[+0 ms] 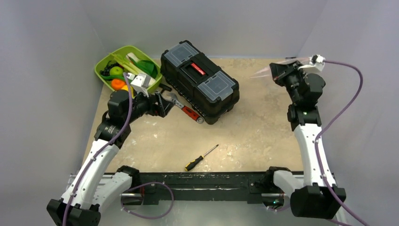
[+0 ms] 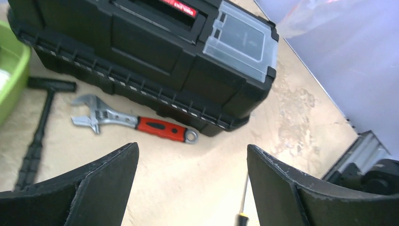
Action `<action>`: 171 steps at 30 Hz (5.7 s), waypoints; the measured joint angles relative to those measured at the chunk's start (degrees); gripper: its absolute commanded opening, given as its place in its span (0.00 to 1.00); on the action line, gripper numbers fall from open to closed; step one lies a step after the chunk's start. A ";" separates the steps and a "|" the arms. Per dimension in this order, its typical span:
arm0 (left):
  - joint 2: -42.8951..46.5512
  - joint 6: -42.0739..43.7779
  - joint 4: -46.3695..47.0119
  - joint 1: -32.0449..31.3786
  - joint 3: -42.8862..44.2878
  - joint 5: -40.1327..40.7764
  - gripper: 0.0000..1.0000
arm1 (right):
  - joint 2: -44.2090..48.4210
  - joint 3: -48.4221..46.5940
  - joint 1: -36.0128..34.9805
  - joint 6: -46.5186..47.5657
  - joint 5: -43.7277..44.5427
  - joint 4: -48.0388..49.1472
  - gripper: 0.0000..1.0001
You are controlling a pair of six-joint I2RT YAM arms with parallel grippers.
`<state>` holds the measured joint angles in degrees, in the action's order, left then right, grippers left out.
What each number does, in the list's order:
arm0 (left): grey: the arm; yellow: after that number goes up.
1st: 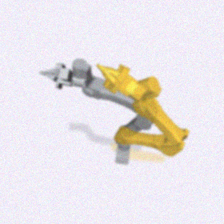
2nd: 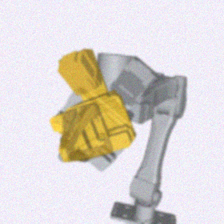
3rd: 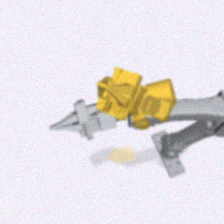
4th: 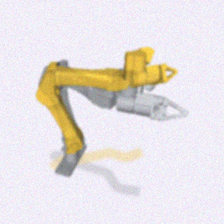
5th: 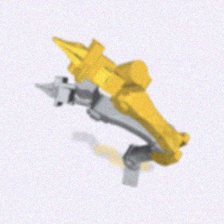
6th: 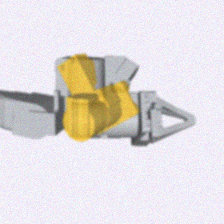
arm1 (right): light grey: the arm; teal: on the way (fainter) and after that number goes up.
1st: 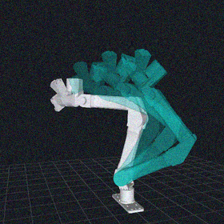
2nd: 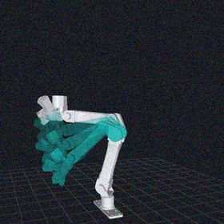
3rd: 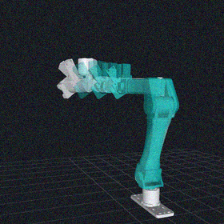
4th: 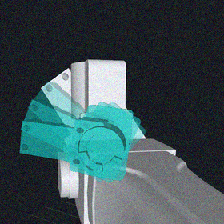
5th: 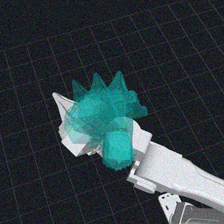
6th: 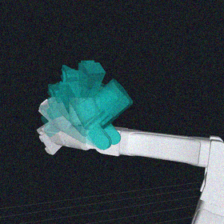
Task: Place the food in the zip-top bag and seal the zipper
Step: Pick up the zipper food storage bag at the corner of the board, then open the zipper of the food storage bag at the center of the board.
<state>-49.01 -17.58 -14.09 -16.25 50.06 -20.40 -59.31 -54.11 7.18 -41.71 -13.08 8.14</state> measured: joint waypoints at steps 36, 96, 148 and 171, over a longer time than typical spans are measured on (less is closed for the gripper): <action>19.78 -8.92 -46.14 -0.07 21.24 6.82 0.80 | -19.74 -10.12 -58.45 -6.08 -15.41 -7.30 0.00; -13.00 -6.86 -39.32 -47.89 18.05 53.53 0.55 | -15.76 -1.53 -61.92 -34.45 6.34 -7.56 0.00; -5.62 -15.15 -43.71 -48.00 14.95 58.77 0.00 | -9.03 -2.27 -66.12 -17.25 10.75 -19.82 0.96; -1.73 -27.52 -47.23 -47.93 19.06 59.30 0.00 | -16.68 -14.05 -74.44 -12.57 27.89 -24.41 0.67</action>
<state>-50.74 -45.10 -61.32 -64.18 69.12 38.89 -75.99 -68.16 -67.26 -54.28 14.81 -16.27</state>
